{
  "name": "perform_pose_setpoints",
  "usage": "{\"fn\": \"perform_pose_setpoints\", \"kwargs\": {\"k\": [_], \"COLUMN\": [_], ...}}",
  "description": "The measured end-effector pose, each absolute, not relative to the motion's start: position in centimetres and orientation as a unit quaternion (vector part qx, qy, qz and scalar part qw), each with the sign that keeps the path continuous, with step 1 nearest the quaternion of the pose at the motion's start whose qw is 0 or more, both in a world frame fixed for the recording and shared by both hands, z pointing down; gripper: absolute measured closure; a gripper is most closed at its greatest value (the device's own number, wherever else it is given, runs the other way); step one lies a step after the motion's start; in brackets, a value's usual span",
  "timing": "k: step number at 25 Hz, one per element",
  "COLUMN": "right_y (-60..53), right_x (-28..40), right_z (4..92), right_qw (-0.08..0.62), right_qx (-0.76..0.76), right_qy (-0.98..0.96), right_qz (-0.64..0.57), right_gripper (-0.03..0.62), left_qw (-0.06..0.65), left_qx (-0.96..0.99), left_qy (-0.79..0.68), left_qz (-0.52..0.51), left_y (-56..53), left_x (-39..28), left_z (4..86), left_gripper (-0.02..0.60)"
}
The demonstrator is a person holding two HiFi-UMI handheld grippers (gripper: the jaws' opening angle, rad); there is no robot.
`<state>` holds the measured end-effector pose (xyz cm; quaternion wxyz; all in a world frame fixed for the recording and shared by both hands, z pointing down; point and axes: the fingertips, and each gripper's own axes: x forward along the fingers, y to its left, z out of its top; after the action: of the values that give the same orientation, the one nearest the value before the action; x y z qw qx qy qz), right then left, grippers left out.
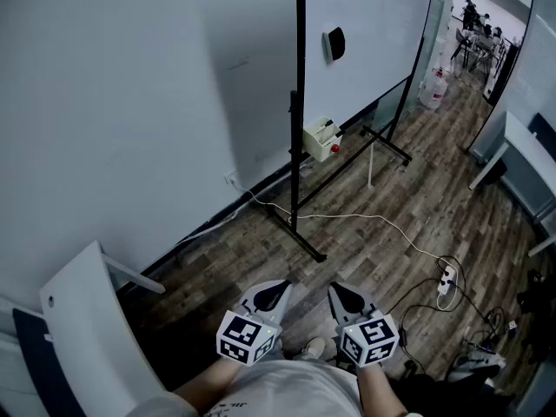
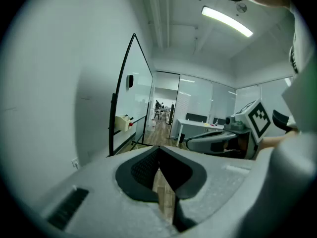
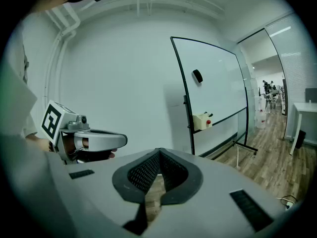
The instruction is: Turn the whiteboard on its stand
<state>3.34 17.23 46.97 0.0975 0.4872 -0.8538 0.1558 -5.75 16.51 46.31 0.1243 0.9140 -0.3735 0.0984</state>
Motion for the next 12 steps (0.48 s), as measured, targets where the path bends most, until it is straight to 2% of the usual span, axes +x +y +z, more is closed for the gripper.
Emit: {"fn": "perform_pose_setpoints", "kwargs": {"k": [12], "right_y": [17.0], "right_x": [1.7], "right_z": [46.6], "right_qw": [0.084], "right_qx": [0.503], "right_qy": [-0.846], "right_qz": [0.158], "right_gripper": [0.588], "left_qw": [0.124], "left_qx": [0.918], "left_qy": [-0.366], "left_qz": [0.093], "left_y": [16.3], "left_x": [-7.5], "left_z": [46.3], "left_gripper": [0.571]}}
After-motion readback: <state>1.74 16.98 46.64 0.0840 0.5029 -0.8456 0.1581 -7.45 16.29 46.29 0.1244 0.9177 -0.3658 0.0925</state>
